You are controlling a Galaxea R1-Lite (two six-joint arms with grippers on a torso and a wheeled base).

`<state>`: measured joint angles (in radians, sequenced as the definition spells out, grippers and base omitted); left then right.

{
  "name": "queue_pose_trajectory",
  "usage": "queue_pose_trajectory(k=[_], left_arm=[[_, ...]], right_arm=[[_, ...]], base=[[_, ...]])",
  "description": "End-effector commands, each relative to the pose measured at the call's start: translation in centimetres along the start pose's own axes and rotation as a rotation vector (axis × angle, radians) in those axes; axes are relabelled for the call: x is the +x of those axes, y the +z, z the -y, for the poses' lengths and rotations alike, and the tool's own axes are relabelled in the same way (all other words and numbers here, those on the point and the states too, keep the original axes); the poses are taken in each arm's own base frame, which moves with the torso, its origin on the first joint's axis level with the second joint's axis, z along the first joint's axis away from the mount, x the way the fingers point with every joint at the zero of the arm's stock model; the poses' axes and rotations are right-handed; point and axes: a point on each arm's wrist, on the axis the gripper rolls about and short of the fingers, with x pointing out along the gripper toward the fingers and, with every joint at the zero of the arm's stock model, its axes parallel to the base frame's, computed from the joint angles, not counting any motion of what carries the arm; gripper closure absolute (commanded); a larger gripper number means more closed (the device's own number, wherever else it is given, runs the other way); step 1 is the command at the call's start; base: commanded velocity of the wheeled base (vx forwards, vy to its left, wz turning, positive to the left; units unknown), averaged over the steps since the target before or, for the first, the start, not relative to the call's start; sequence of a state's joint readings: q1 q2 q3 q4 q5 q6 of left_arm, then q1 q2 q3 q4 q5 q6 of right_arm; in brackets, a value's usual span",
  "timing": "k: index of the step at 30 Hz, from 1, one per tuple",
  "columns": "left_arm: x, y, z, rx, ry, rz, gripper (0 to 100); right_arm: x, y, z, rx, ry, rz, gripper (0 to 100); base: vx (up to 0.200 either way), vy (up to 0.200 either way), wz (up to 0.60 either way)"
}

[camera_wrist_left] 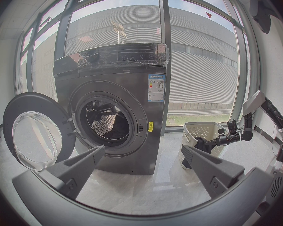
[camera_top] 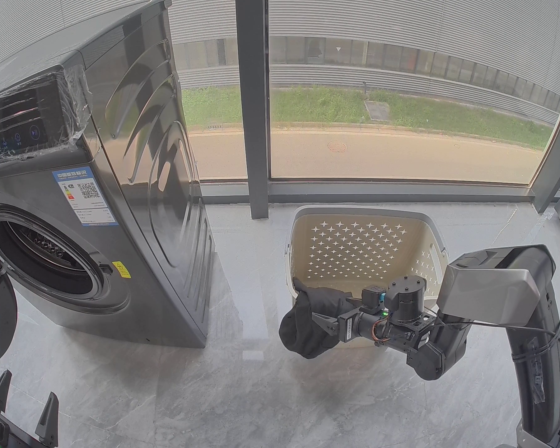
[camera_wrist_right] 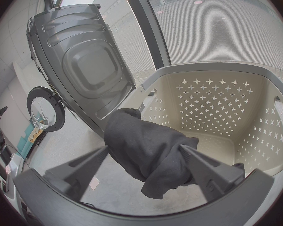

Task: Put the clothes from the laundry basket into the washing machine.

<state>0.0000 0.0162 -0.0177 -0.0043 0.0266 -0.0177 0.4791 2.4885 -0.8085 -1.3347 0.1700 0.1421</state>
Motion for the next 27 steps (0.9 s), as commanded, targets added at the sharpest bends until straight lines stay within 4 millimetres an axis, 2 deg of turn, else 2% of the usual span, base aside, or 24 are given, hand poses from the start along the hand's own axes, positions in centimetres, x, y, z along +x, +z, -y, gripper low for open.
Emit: queue_pose_trajectory(k=[1, 15, 27], left_arm=[[0.0, -0.5, 0.0, -0.001, 0.000, -0.004, 0], [0.0, -0.5, 0.0, -0.001, 0.001, -0.003, 0], [0.0, -0.5, 0.0, 0.001, 0.003, -0.004, 0]], right_arm=[[0.4, -0.6, 0.0, -0.002, 0.009, 0.000, 100], [-0.4, -0.5, -0.3, -0.008, 0.041, 0.020, 100], [-5.0, 3.8, -1.6, -0.029, 0.058, 0.150, 100]], base=[[0.000, 0.000, 0.00], [0.000, 0.000, 0.00], [0.000, 0.000, 0.00]])
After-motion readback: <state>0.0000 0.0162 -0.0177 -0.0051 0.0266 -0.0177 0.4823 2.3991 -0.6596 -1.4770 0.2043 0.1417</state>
